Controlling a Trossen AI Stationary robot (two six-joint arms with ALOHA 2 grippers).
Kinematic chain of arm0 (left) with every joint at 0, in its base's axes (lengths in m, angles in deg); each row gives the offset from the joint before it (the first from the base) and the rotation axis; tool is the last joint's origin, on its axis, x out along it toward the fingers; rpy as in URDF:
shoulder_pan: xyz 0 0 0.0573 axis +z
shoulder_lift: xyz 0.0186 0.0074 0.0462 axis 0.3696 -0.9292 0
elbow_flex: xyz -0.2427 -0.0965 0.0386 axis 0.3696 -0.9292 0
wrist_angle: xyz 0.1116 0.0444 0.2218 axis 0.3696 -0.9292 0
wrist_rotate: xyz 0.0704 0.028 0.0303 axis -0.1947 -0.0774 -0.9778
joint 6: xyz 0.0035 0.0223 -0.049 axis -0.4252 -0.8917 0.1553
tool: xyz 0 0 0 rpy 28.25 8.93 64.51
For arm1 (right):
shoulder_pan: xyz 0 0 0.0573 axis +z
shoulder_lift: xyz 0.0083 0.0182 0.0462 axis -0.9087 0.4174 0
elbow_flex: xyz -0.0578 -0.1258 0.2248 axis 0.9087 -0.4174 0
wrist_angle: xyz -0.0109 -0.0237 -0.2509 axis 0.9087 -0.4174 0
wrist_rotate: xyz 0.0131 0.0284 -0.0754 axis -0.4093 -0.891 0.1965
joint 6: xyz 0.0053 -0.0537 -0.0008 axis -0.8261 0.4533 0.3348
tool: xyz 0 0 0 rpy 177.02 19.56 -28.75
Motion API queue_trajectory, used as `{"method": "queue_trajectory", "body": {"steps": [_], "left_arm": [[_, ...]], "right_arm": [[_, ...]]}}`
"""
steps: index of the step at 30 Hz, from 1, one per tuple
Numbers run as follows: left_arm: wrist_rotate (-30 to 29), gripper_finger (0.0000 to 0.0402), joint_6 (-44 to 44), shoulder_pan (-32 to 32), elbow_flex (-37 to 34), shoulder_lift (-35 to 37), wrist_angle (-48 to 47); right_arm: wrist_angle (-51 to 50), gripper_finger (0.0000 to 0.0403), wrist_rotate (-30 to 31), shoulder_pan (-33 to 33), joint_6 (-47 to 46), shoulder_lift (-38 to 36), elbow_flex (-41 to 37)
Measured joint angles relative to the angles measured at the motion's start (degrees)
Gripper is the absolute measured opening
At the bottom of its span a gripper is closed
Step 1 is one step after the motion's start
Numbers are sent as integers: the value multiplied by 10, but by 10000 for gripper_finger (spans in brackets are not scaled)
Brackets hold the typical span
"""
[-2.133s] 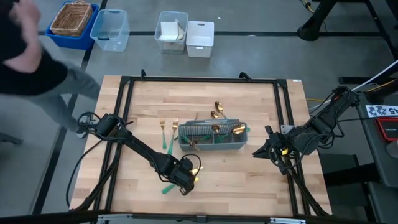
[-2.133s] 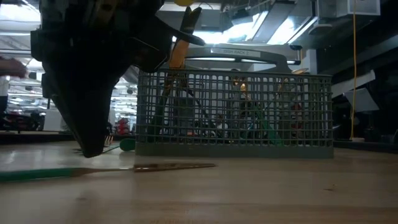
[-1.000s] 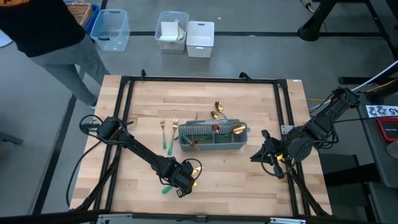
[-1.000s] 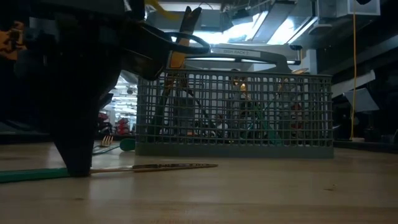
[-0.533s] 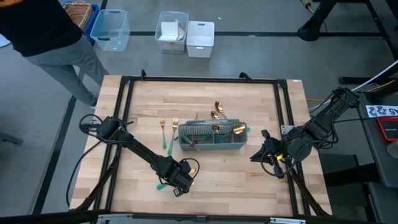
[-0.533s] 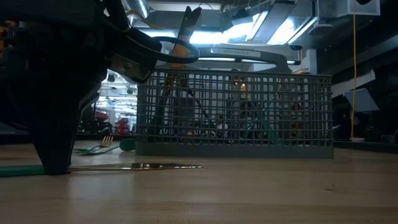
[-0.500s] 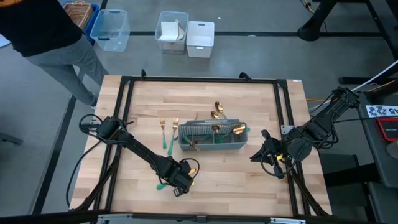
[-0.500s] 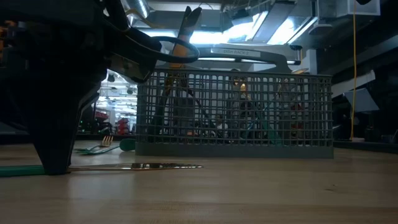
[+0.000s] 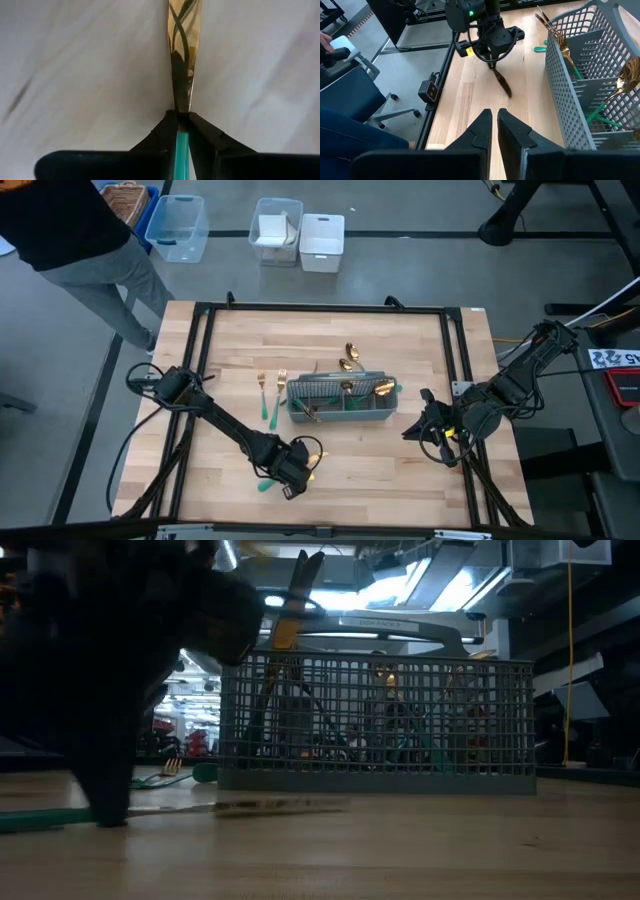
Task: Sort silverware
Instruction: Put the green knife into the gray utensil holder
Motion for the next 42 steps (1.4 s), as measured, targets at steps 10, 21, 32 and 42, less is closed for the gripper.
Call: {"method": "queue_trajectory", "body": {"steps": [10, 21, 32, 42], "left_arm": [[-18, 30, -4, 2, 2, 2, 85], [-37, 29, -4, 10, 3, 4, 175], [-61, 27, -55, 53, 4, 5, 308], [-61, 12, -79, 95, 4, 5, 365]], "right_arm": [[0, 33, 0, 0, 0, 0, 0], [0, 33, 0, 0, 0, 0, 0], [1, 33, -4, 0, 0, 0, 0], [1, 33, -7, 0, 0, 0, 0]]}}
